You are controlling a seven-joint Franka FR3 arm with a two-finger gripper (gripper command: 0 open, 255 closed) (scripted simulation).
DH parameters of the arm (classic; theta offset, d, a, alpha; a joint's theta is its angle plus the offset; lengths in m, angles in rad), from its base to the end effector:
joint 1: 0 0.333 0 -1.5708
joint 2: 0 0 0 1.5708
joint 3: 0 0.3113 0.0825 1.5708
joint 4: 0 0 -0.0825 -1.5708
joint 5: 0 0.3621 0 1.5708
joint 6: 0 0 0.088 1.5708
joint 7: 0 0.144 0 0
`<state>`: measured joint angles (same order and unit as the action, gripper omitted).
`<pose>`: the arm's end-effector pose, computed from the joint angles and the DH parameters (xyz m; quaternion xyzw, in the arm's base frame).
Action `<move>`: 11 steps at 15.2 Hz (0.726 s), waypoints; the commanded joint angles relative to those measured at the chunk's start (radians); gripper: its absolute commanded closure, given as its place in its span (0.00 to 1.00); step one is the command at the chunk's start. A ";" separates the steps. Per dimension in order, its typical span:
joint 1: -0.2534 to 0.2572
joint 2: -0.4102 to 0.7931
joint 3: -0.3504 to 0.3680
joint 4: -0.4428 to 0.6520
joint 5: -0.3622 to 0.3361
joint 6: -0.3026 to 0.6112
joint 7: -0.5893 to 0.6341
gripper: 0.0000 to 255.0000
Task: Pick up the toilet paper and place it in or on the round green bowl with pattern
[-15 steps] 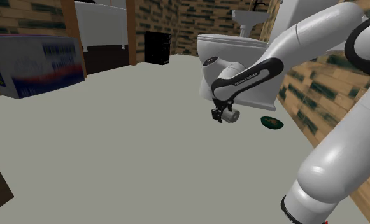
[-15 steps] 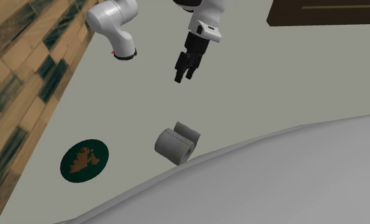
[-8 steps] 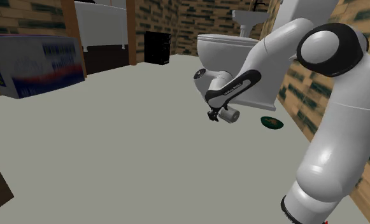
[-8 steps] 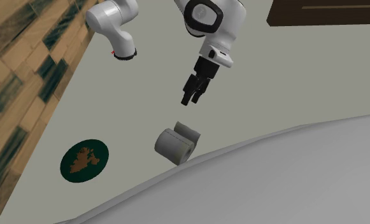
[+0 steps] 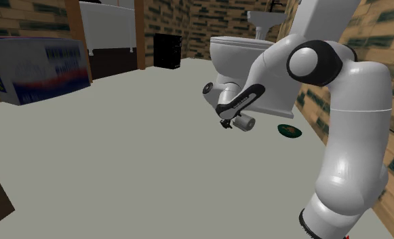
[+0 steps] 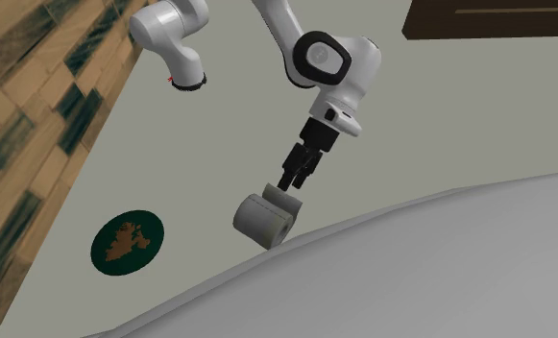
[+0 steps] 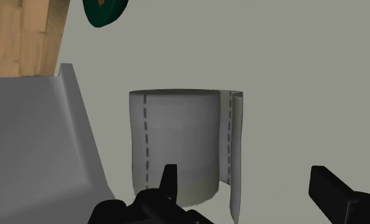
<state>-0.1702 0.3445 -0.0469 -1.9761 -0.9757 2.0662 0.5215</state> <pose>0.5500 -0.1925 0.2788 0.9127 -0.0599 -0.0534 0.4006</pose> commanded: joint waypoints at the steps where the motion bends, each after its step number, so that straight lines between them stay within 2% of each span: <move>1: -0.008 0.017 -0.008 0.003 -0.014 0.019 0.008 0.00; 5: -0.024 0.040 -0.022 0.002 -0.033 0.052 0.016 0.00; 11: -0.024 0.041 -0.022 0.002 -0.033 0.052 0.016 0.00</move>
<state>-0.1943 0.3850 -0.0685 -1.9744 -1.0088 2.1183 0.5377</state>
